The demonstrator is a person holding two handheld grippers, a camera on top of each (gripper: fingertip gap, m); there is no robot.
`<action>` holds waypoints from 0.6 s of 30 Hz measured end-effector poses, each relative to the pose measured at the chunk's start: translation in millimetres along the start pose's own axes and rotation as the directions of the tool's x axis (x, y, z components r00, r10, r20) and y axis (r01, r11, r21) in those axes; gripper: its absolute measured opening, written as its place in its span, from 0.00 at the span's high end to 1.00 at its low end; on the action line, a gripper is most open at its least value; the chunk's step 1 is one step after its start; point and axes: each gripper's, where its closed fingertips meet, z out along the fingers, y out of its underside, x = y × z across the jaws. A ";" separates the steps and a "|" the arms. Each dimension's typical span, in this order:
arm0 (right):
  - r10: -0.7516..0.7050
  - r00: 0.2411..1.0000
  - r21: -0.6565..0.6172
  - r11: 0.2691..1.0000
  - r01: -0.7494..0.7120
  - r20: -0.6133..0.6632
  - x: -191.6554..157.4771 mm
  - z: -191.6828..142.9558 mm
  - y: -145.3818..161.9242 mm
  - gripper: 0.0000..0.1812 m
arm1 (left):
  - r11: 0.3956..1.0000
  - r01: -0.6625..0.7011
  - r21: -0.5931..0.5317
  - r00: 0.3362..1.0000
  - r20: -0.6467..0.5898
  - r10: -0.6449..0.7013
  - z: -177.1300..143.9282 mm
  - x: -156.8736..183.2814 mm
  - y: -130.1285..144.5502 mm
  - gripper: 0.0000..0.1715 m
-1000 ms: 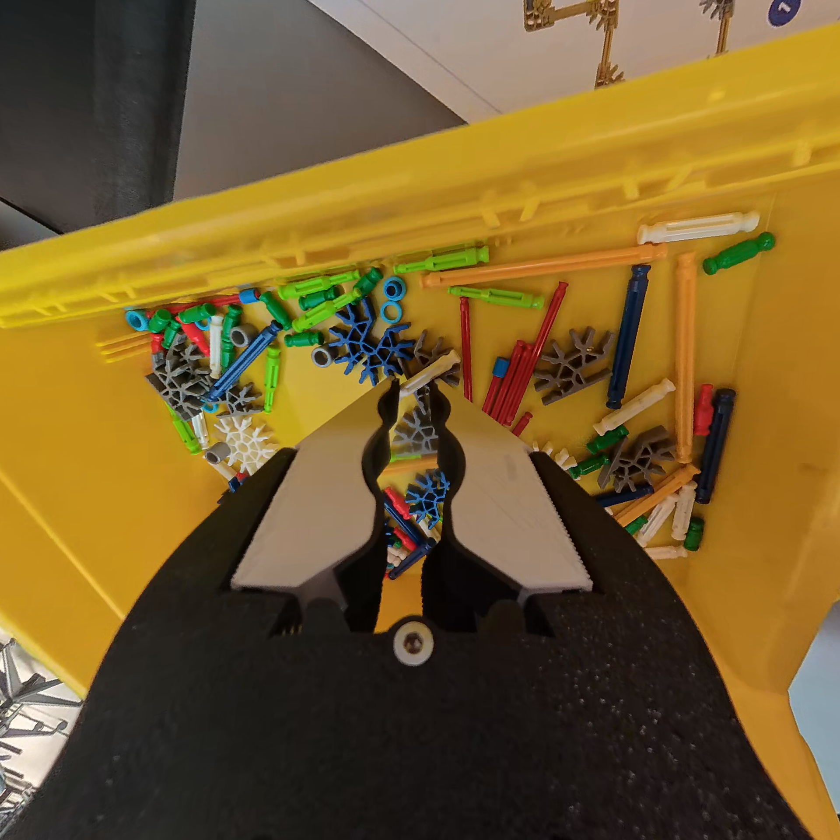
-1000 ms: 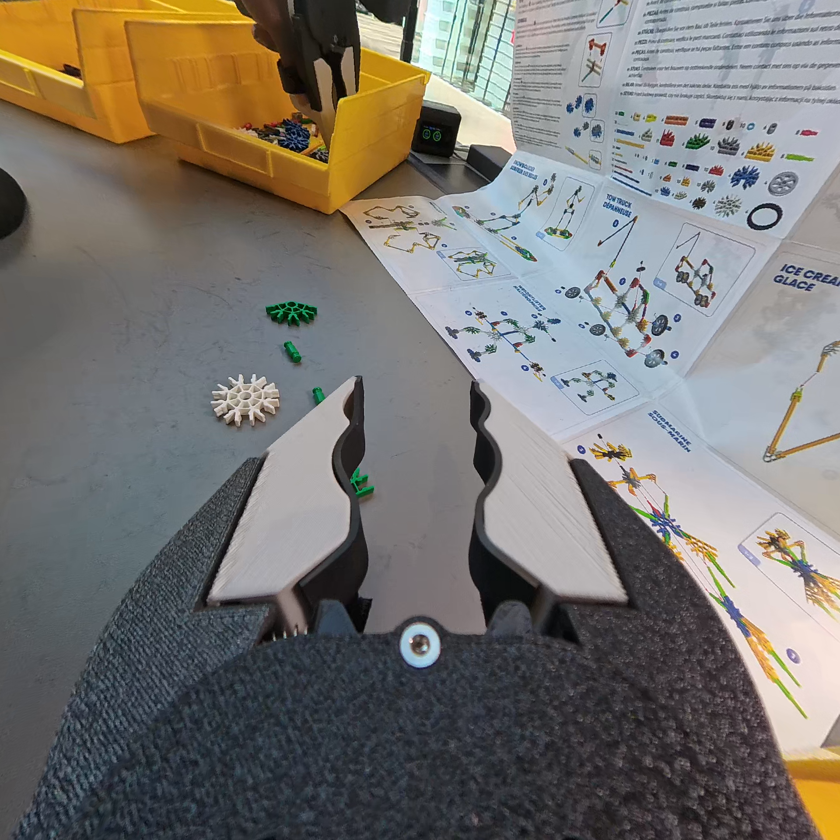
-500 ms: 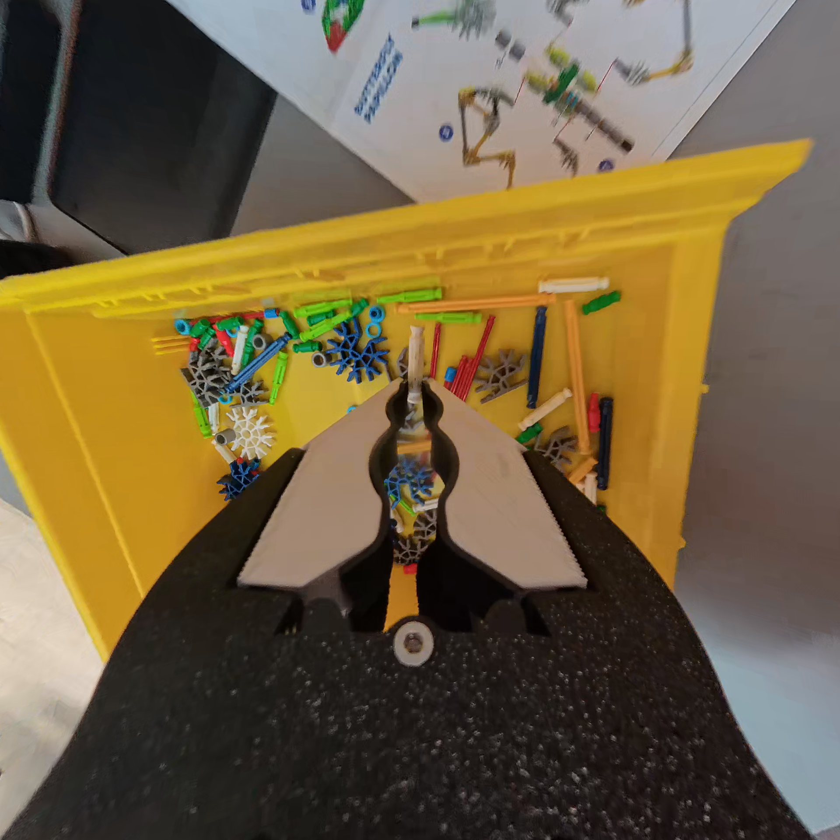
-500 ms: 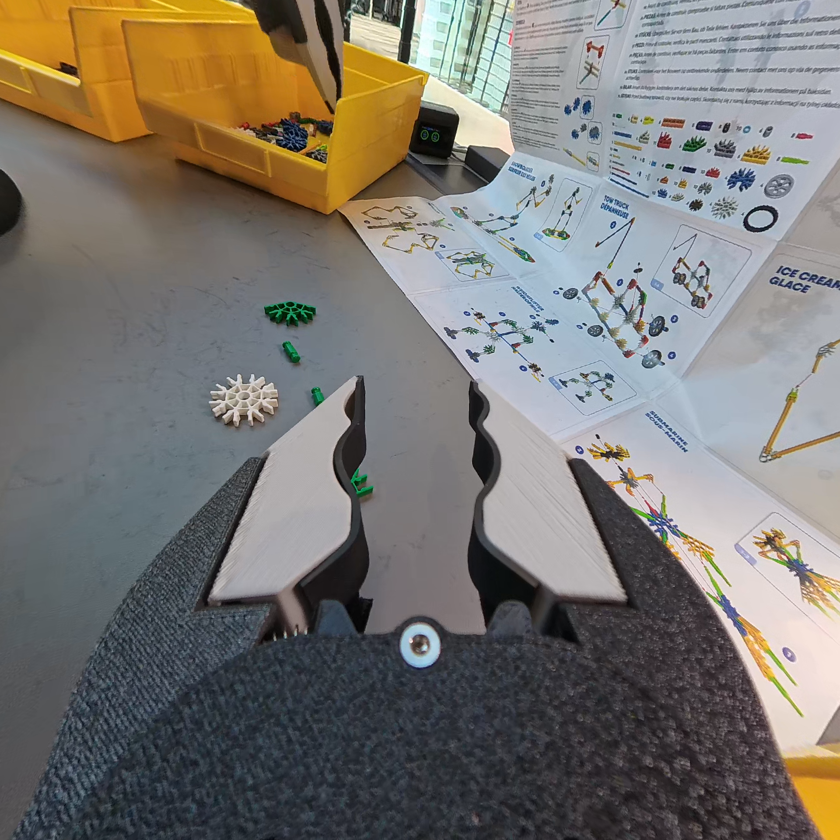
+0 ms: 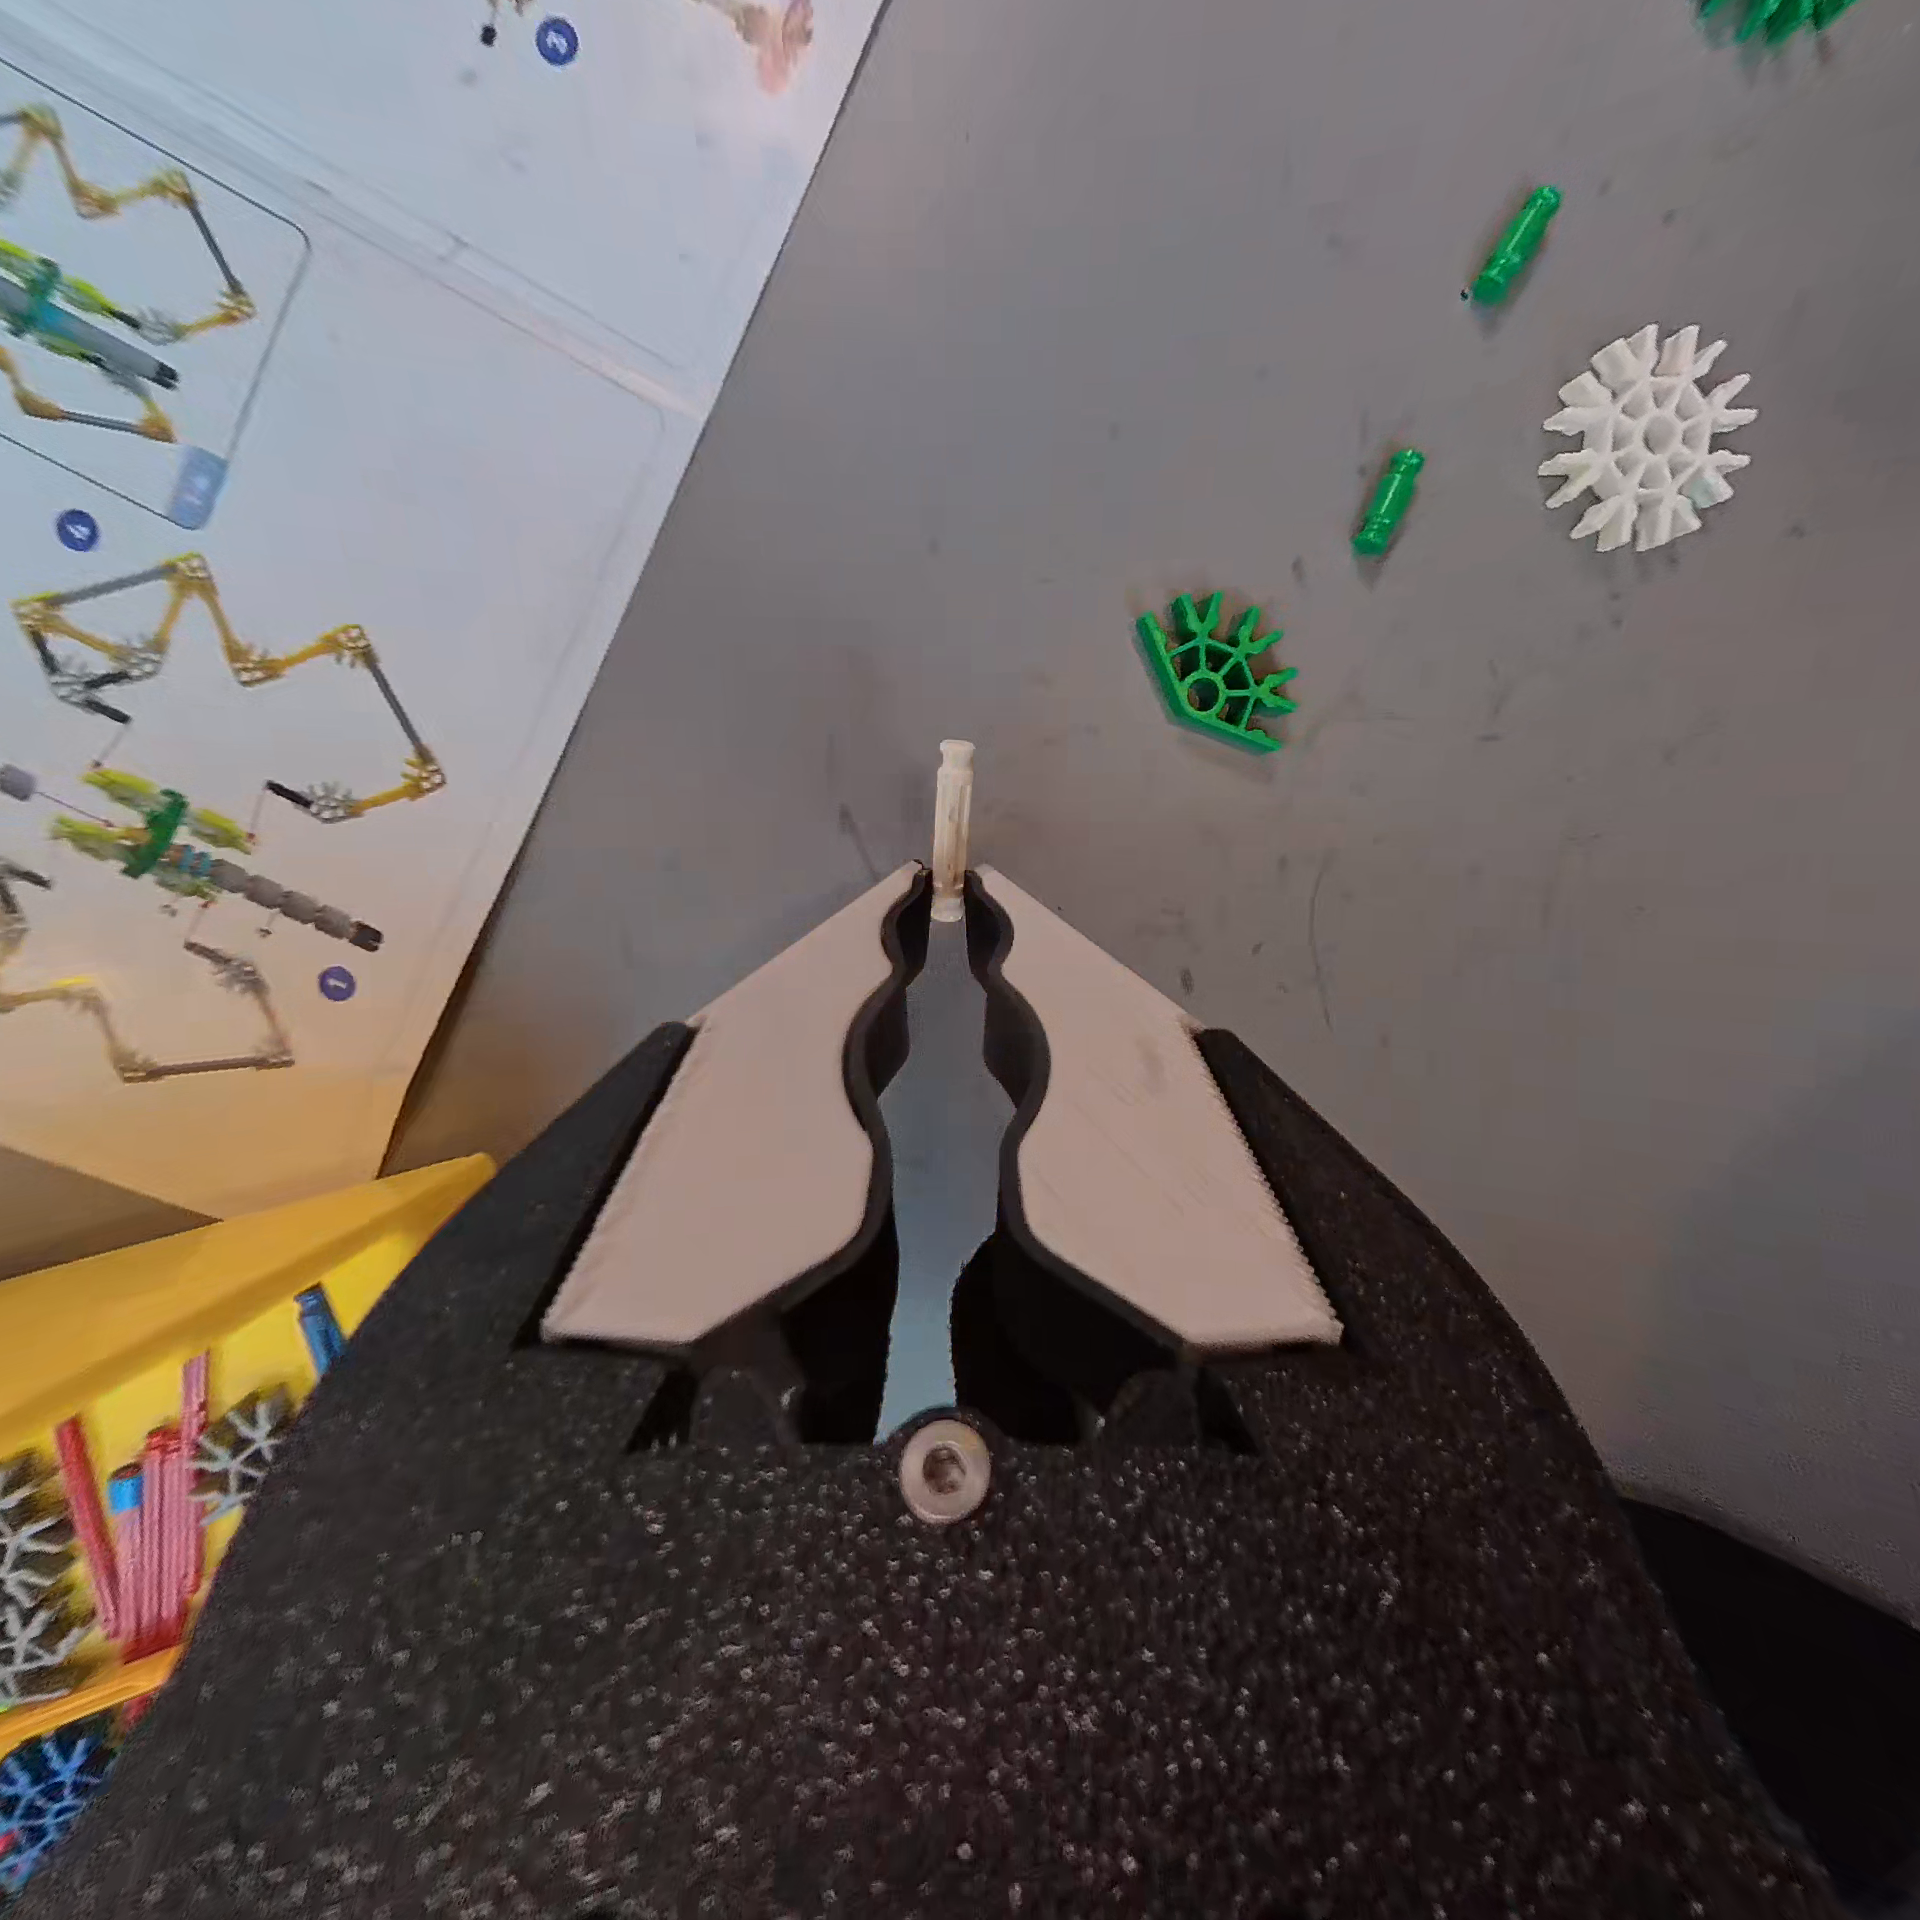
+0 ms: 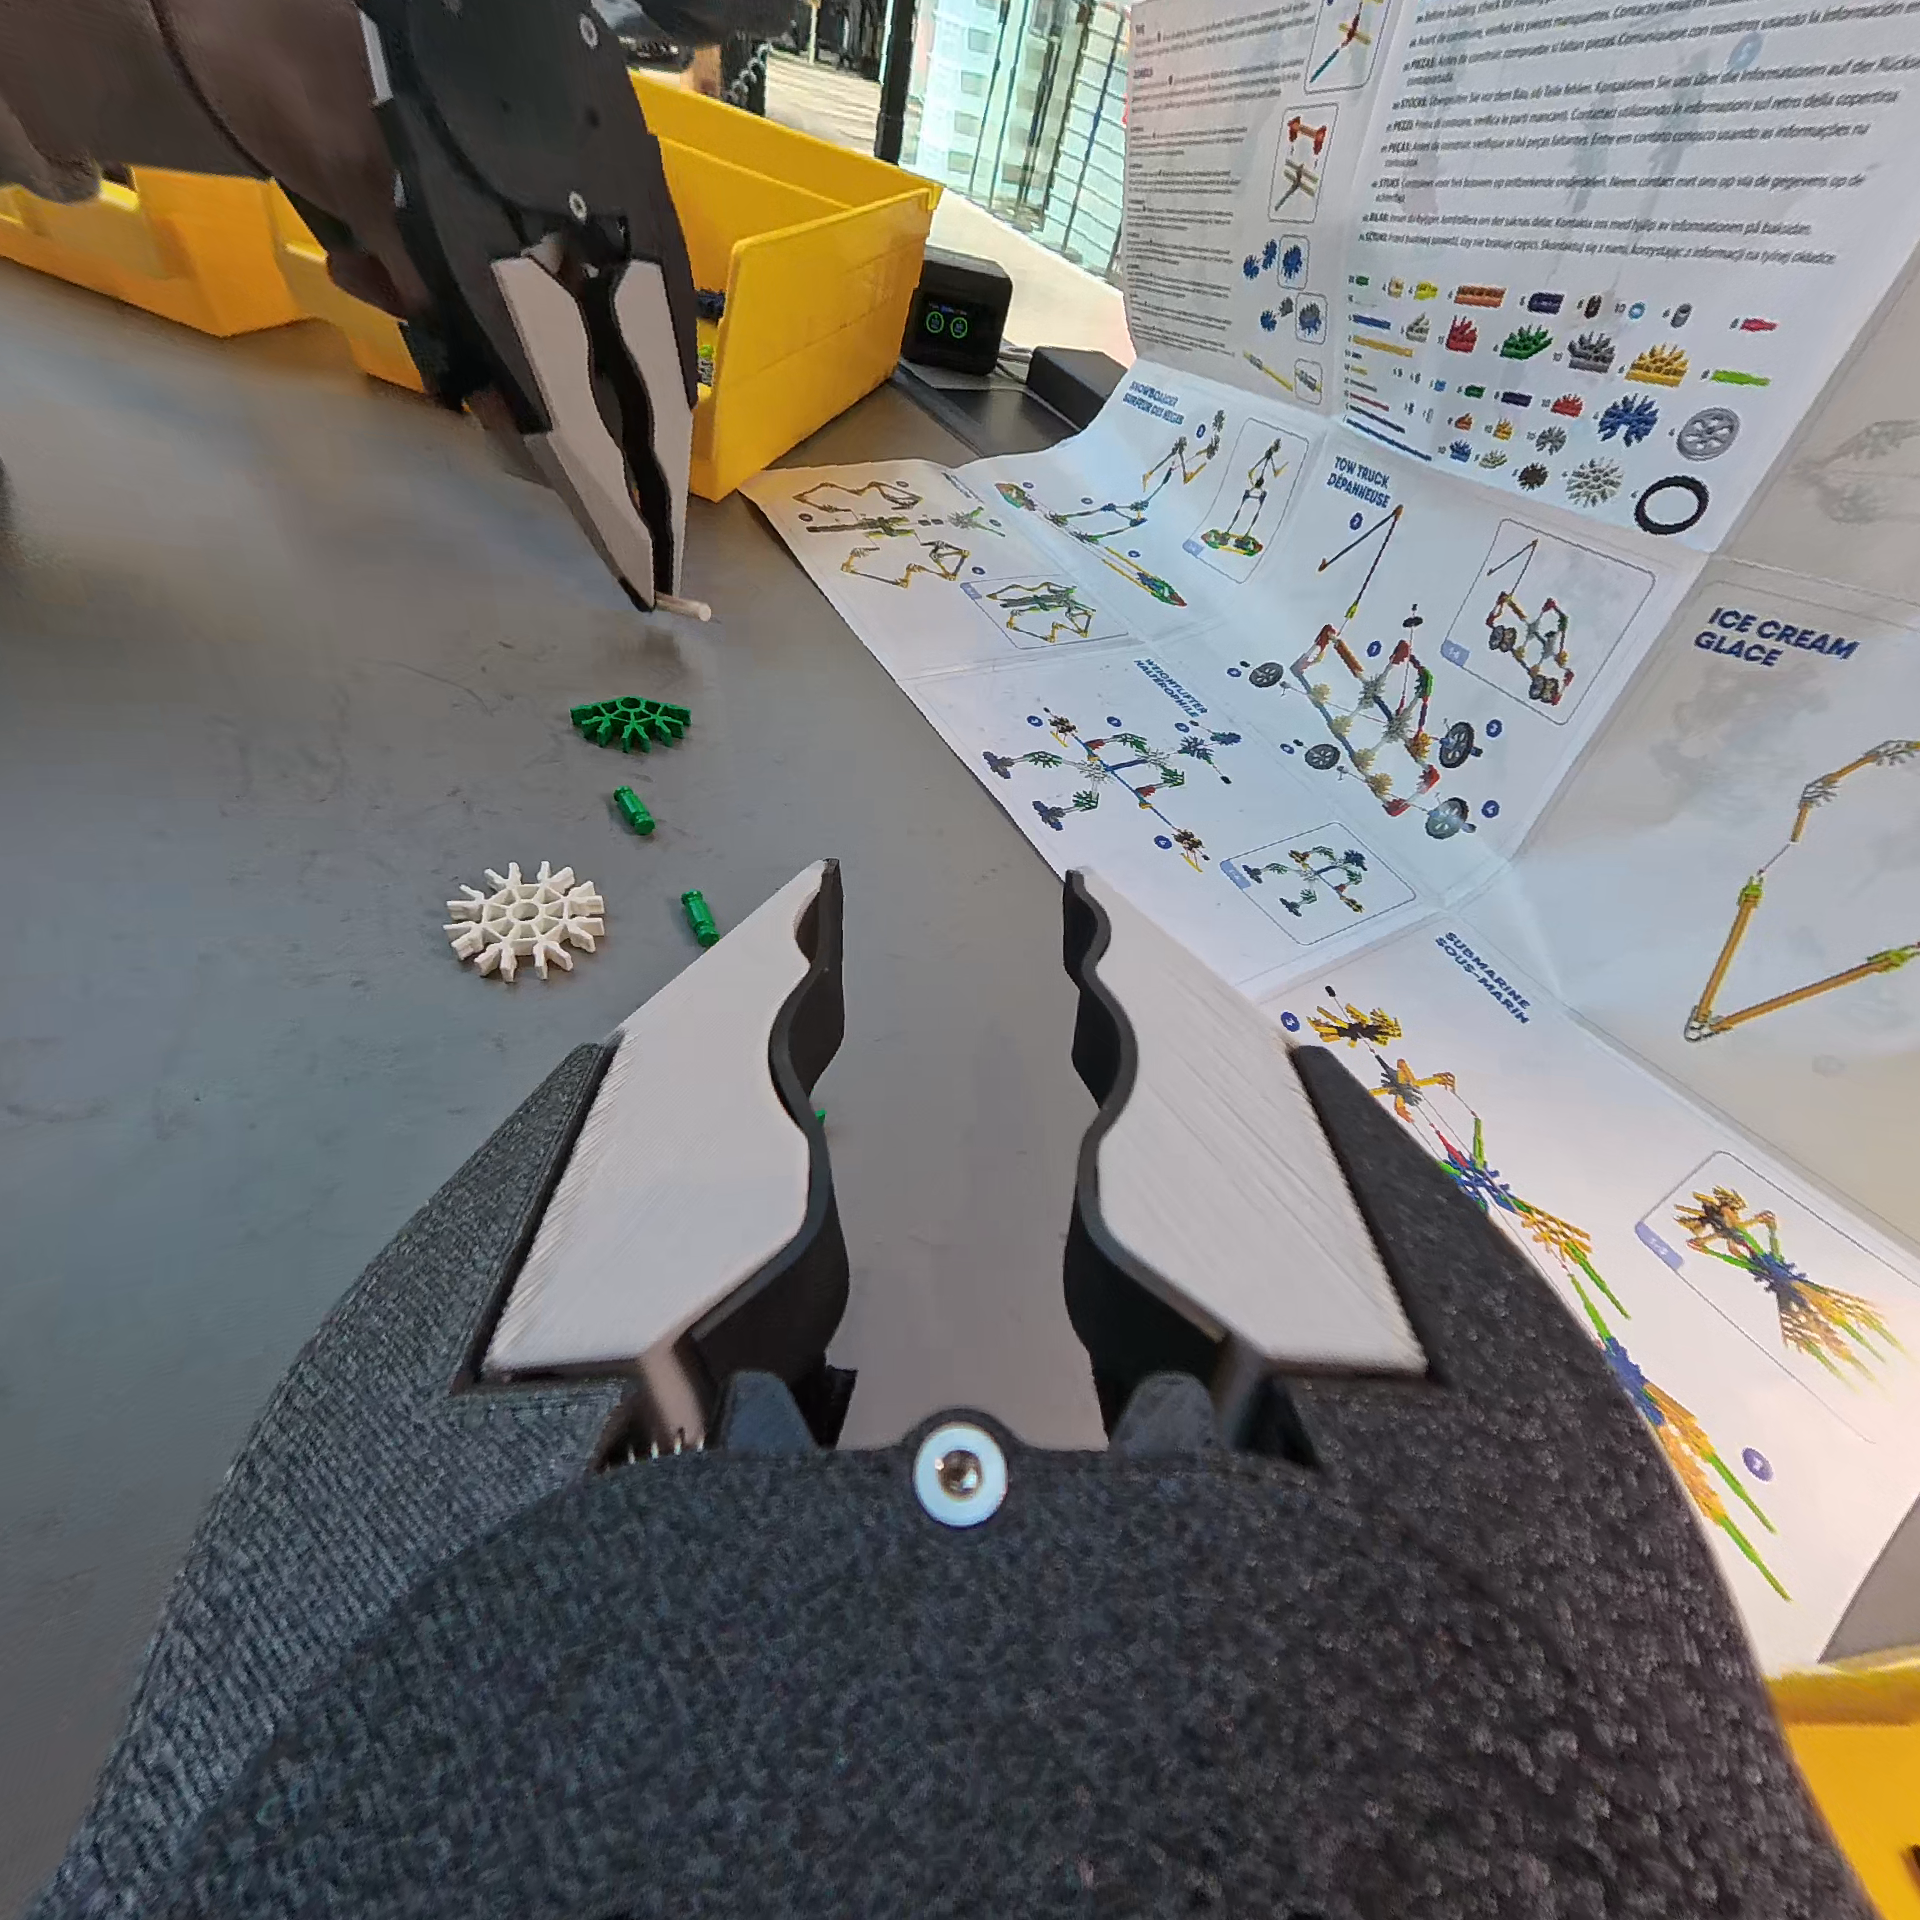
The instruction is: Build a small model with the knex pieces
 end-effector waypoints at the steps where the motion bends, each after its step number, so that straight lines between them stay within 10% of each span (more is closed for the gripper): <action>1: 0.000 1.000 0.001 1.000 0.000 0.001 0.0 -0.2 -0.2 0.78 | 1.000 0.009 -0.008 1.000 0.000 -0.009 4.8 0.1 2.3 0.97; 10: -0.027 1.000 -0.013 1.000 0.027 0.016 -6.6 2.0 1.1 0.78 | 0.998 0.010 0.055 1.000 0.013 -0.011 -11.3 -1.6 2.4 0.93; 18: -0.019 1.000 -0.013 1.000 0.019 0.016 -5.3 1.8 1.4 0.78 | 0.977 0.132 0.166 0.938 0.299 -0.177 -147.3 -108.8 27.2 0.92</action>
